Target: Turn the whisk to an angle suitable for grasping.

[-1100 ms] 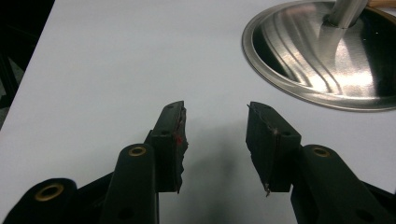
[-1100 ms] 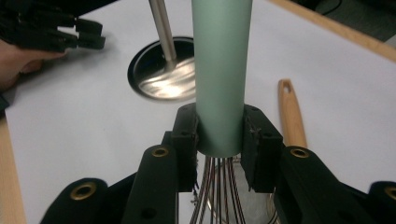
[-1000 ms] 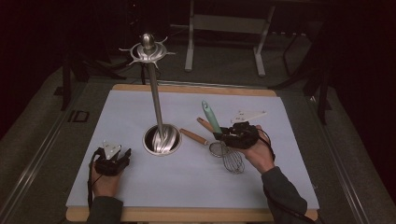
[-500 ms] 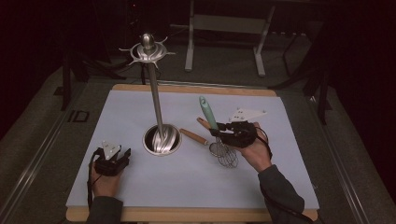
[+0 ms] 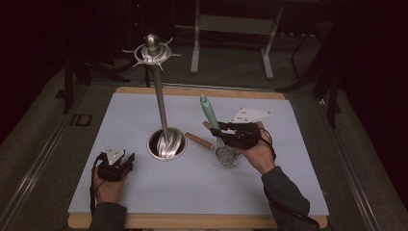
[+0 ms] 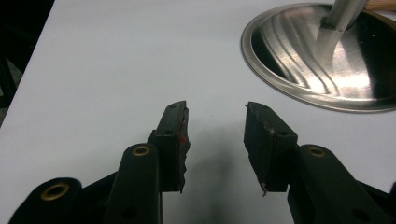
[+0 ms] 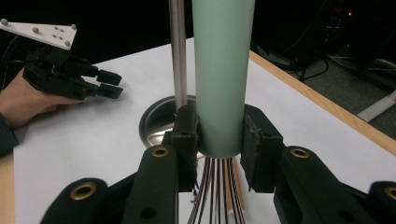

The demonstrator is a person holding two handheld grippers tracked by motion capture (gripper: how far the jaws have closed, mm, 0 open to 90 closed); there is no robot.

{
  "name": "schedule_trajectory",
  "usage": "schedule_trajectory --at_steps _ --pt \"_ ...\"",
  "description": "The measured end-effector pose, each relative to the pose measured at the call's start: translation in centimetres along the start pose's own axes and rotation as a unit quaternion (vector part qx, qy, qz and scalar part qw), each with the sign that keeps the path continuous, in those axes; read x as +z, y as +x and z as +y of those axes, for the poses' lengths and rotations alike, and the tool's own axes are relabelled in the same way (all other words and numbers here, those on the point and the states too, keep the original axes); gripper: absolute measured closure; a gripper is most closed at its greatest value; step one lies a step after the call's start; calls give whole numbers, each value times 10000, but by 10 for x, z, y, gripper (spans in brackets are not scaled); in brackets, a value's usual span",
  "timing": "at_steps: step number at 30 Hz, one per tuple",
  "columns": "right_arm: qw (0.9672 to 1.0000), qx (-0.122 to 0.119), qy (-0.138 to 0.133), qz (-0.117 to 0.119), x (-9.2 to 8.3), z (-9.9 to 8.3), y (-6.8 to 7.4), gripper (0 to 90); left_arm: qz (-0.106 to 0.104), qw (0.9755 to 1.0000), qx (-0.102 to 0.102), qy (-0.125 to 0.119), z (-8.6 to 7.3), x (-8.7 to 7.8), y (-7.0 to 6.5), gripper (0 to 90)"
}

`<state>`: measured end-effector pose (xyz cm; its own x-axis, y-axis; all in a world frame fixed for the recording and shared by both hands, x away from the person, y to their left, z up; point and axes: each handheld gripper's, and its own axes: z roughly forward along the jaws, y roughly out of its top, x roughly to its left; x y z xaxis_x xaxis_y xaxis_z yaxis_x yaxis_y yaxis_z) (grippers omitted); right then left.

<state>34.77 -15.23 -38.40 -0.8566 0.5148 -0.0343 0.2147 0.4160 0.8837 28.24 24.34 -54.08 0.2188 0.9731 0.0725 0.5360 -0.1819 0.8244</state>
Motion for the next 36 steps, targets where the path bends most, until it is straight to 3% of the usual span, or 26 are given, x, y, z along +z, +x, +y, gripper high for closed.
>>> schedule_trajectory --at_steps 21,36 --pt "9994 -131 -288 148 14 19 12 690 -1 10000 -14 6 0 0 0 602" --pt "9975 -440 -504 225 20 38 20 690 5 10000 7 9 0 0 0 602"
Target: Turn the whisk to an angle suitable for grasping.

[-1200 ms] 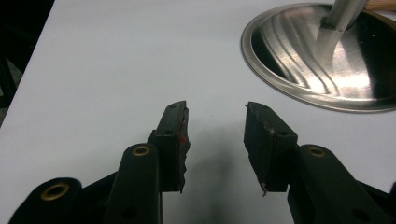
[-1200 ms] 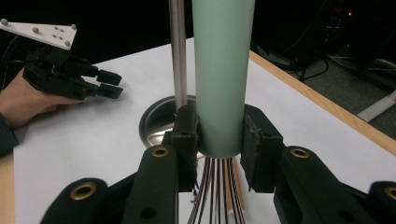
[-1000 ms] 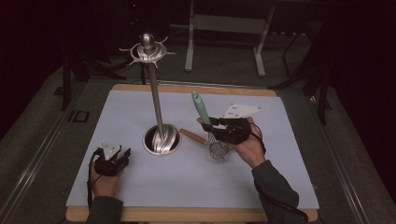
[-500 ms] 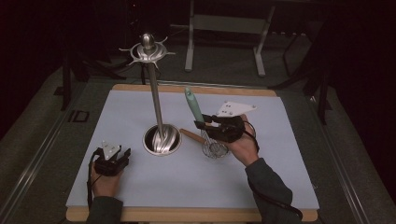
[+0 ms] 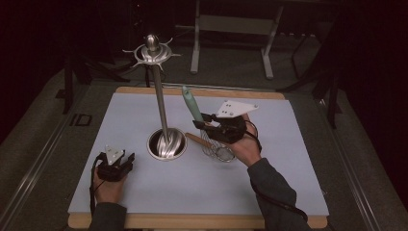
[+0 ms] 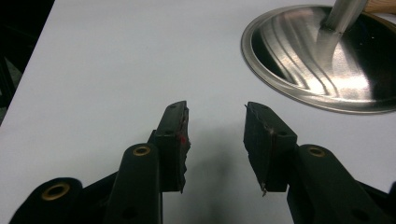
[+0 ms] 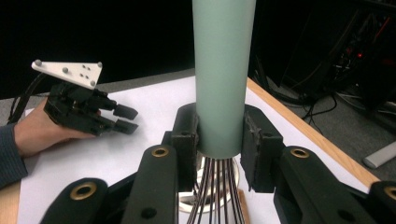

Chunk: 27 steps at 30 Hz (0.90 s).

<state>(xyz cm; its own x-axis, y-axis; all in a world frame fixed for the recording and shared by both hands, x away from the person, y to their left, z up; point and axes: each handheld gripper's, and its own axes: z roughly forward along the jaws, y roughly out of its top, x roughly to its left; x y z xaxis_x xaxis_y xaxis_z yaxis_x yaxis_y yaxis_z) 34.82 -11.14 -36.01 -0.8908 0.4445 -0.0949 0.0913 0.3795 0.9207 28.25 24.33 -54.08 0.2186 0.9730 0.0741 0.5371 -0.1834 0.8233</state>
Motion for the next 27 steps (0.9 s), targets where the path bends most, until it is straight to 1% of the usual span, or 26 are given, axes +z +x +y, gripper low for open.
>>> schedule_trajectory --at_steps 1,3,11,27 --pt "10000 31 -33 9 0 1 1 690 0 10000 0 0 0 0 0 602" --pt "10000 4 -94 21 1 3 0 689 2 10000 2 -2 0 0 0 602" --pt "9999 -51 -141 50 5 12 3 690 0 10000 3 0 0 0 0 601" --pt "9994 -165 -290 72 4 27 7 689 9 10000 12 10 0 0 0 604"
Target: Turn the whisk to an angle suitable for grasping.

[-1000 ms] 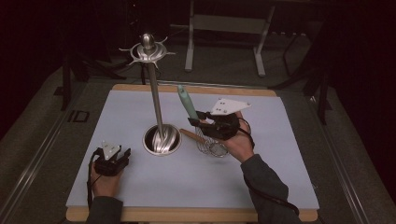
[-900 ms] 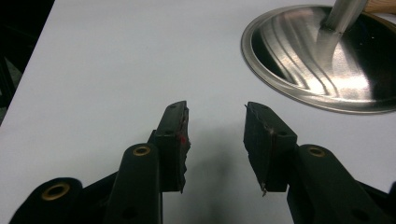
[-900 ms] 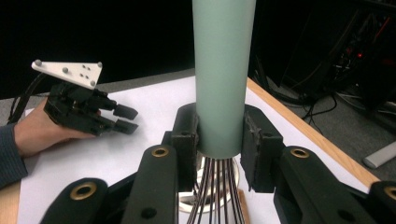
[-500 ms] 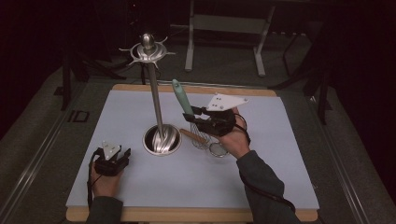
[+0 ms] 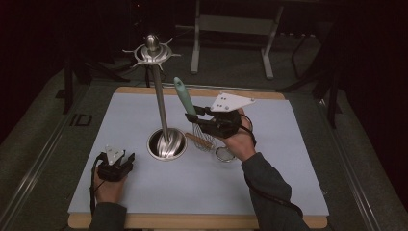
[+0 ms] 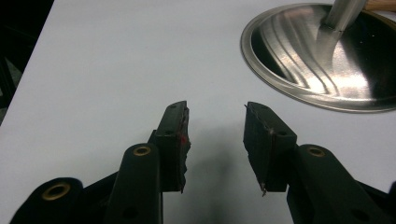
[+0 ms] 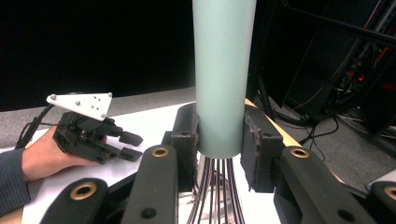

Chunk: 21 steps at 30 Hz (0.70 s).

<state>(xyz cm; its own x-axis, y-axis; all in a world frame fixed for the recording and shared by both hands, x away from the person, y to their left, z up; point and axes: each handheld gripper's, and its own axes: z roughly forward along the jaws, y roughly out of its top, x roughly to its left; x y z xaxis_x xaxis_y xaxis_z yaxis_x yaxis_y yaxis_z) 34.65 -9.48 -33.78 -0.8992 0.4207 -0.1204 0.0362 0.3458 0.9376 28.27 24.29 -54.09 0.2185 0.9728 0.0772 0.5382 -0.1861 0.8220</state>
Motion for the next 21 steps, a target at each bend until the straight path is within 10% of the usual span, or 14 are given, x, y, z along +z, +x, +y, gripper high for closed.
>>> schedule_trajectory --at_steps 21 --pt "9992 -366 173 -70 -1 14 -1 689 1 10000 16 6 0 0 0 605"
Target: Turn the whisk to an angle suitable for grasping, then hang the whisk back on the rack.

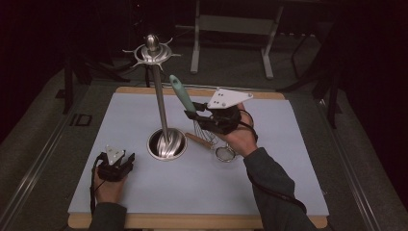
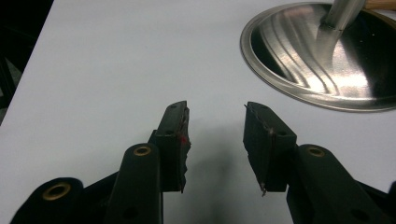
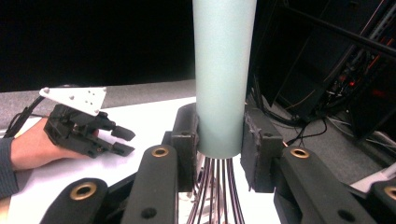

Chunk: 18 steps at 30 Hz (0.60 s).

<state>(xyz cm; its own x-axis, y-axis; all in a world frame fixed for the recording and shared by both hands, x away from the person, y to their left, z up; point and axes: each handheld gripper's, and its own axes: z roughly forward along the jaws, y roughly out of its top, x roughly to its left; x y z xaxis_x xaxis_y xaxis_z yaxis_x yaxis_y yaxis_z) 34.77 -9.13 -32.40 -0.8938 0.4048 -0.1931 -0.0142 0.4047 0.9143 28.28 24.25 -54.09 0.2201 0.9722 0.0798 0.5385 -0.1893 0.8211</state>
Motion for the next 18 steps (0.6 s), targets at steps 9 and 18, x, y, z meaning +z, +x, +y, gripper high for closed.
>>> schedule_trajectory --at_steps 9,18 --pt "9999 -82 -81 39 -4 6 -6 689 5 10000 13 6 0 0 0 605" --pt "9996 -231 -144 108 -4 13 -6 690 9 10000 5 3 0 0 0 605"
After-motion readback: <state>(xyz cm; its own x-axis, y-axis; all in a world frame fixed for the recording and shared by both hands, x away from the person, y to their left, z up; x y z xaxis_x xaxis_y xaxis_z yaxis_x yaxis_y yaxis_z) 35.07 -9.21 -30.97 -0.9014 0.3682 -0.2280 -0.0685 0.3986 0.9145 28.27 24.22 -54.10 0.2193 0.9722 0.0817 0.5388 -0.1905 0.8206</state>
